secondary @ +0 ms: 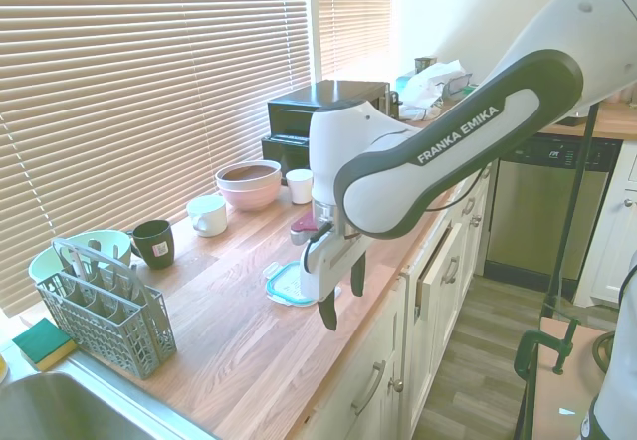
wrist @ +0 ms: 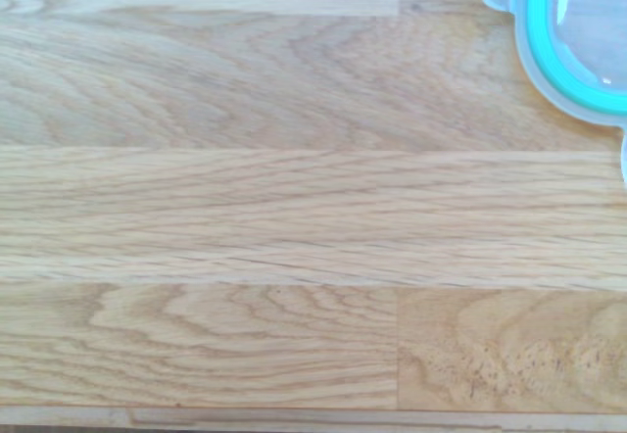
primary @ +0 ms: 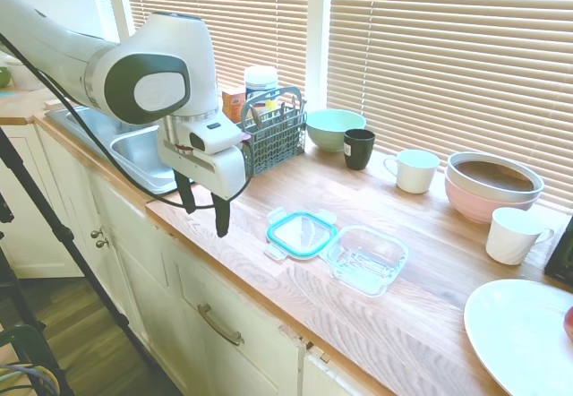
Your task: Cover the lid of the food container
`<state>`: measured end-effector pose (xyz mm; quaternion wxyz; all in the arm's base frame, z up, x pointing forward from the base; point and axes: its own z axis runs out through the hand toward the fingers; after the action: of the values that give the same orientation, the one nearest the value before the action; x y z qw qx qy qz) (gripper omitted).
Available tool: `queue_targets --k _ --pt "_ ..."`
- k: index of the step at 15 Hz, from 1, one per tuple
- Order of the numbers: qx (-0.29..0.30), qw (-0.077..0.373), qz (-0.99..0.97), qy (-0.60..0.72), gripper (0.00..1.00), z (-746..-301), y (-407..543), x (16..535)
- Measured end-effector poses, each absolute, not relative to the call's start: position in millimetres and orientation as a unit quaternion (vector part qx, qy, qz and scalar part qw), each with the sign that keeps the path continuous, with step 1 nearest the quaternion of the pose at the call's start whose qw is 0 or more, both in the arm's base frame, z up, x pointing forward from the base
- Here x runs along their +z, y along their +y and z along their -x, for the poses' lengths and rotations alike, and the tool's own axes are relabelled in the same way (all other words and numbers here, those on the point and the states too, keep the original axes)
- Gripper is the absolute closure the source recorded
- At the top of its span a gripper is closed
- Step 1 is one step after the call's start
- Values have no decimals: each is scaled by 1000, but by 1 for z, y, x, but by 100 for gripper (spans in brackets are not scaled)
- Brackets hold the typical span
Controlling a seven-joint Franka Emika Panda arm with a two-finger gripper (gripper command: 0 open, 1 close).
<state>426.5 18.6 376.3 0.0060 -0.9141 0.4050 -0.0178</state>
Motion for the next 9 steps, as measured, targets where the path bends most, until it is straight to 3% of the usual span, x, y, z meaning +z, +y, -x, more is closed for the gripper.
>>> queue_targets --k 3,9 --pt "-20 1 917 399 0 -426 17 376" --pt "-53 -52 916 393 0 -451 20 381"
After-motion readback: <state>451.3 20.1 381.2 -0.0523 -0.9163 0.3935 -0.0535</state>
